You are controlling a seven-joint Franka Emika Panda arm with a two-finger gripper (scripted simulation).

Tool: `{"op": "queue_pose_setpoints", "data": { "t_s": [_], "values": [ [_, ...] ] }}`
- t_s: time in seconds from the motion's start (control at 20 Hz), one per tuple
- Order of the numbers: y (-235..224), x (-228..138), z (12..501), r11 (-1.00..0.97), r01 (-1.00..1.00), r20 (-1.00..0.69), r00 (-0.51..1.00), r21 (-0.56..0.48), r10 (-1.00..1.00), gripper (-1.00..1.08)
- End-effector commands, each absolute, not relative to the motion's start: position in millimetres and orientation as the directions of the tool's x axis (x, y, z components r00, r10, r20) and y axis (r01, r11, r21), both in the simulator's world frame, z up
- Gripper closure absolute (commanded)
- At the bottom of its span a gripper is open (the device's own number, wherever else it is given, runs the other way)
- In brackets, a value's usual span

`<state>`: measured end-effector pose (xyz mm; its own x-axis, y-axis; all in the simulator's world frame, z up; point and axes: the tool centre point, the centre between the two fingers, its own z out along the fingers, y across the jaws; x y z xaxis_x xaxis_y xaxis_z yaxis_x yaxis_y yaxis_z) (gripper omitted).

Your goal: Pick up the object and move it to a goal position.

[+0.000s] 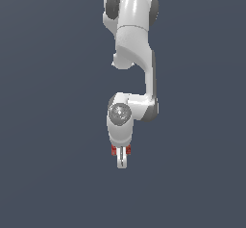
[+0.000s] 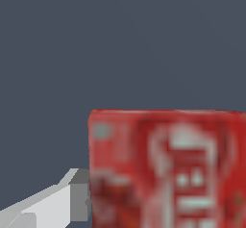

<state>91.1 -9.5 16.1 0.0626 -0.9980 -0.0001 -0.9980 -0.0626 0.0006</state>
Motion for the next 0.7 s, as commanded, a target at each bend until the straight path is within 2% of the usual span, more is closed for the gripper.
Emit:
{"op": "queue_pose_setpoints", "data": {
  "t_s": [0.0, 0.65],
  "values": [
    [-8, 90, 19, -0.063, -0.998, 0.000, 0.063, 0.000, -0.998, 1.08],
    [17, 58, 62, -0.063, -0.998, -0.001, 0.063, 0.000, -0.998, 1.08]
  ]
}}
